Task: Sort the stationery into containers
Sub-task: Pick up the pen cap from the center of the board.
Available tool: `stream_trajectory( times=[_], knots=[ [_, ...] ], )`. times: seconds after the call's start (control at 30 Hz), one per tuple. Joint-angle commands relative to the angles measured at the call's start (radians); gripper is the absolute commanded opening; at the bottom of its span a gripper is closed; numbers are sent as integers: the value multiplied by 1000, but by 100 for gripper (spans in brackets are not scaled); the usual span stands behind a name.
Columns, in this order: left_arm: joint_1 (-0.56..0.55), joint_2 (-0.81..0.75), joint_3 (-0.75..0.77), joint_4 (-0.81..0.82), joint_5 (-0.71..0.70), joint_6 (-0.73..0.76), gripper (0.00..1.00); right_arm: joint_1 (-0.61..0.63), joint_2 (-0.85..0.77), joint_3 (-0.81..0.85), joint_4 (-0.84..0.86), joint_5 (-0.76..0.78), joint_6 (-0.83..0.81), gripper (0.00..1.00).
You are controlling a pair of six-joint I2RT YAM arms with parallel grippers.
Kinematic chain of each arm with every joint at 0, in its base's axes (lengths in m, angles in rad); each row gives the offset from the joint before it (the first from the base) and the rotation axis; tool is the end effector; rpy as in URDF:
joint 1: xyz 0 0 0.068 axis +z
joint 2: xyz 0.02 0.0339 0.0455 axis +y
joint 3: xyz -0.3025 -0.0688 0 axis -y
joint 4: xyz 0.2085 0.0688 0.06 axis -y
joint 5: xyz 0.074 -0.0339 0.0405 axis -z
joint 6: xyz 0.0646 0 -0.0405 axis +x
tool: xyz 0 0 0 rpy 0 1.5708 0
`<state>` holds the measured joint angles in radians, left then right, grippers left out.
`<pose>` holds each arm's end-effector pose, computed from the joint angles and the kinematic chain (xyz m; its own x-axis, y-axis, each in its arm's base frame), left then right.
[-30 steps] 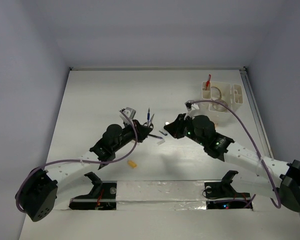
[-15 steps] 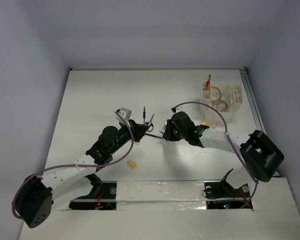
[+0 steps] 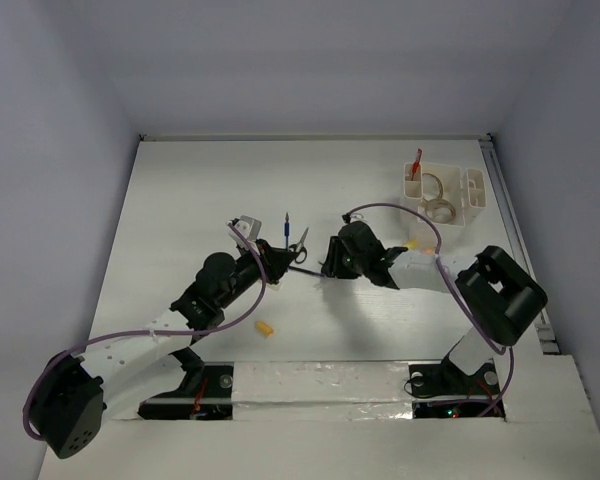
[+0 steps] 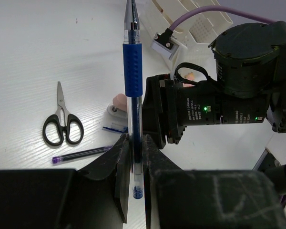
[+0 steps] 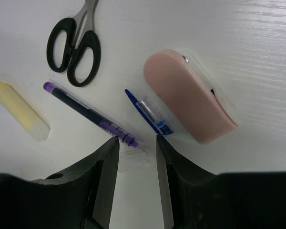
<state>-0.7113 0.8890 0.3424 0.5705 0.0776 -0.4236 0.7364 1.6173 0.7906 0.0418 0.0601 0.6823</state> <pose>0.1308 -0.1194 0.2946 -0.2752 -0.3039 -0.9121 0.6543 0.6359 -0.4092 0.2378 0.2103 0.2050 -0.8093 0.1159 -0.5758 -0.1657 0.8955 0.4132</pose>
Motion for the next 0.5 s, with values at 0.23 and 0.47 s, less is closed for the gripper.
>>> stream_trajectory(
  times=[0.23, 0.47],
  knots=[
    [6, 7, 1, 40, 7, 8, 0, -32, 65, 64, 75, 30, -9, 48],
    [6, 16, 6, 42, 7, 8, 0, -42, 113, 130, 49, 24, -53, 53]
  ],
)
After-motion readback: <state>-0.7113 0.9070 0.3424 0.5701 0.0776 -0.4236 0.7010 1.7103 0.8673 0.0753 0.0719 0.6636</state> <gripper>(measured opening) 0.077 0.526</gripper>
